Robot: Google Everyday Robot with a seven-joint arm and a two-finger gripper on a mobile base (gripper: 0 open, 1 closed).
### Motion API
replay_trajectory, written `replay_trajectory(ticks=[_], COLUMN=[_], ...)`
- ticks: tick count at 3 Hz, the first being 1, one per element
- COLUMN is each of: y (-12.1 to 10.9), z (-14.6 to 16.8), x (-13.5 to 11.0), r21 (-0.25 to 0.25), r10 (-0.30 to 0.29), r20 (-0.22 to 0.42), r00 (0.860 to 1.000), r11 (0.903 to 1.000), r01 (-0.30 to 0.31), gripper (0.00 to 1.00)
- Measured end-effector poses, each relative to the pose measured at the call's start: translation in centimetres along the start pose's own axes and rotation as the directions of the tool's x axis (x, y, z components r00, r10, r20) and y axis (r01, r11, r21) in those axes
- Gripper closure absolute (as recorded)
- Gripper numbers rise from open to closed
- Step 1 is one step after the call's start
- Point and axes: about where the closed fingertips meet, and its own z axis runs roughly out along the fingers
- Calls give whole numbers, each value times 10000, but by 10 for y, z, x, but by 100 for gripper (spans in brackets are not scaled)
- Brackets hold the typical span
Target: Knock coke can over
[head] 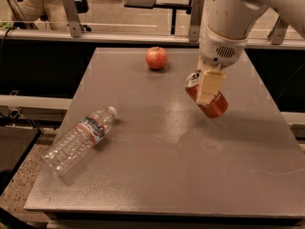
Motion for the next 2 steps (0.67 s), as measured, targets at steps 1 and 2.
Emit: replay_trajectory(ticks=[1,2], y=[7,19], z=[12,23], x=[-1,-4], r21=[-72,-283], r10=[-441,-842], r20=[-723,-1129], r00=[9964,9900], r11=[9990,9963], r01=[436,815], gripper=[21,0])
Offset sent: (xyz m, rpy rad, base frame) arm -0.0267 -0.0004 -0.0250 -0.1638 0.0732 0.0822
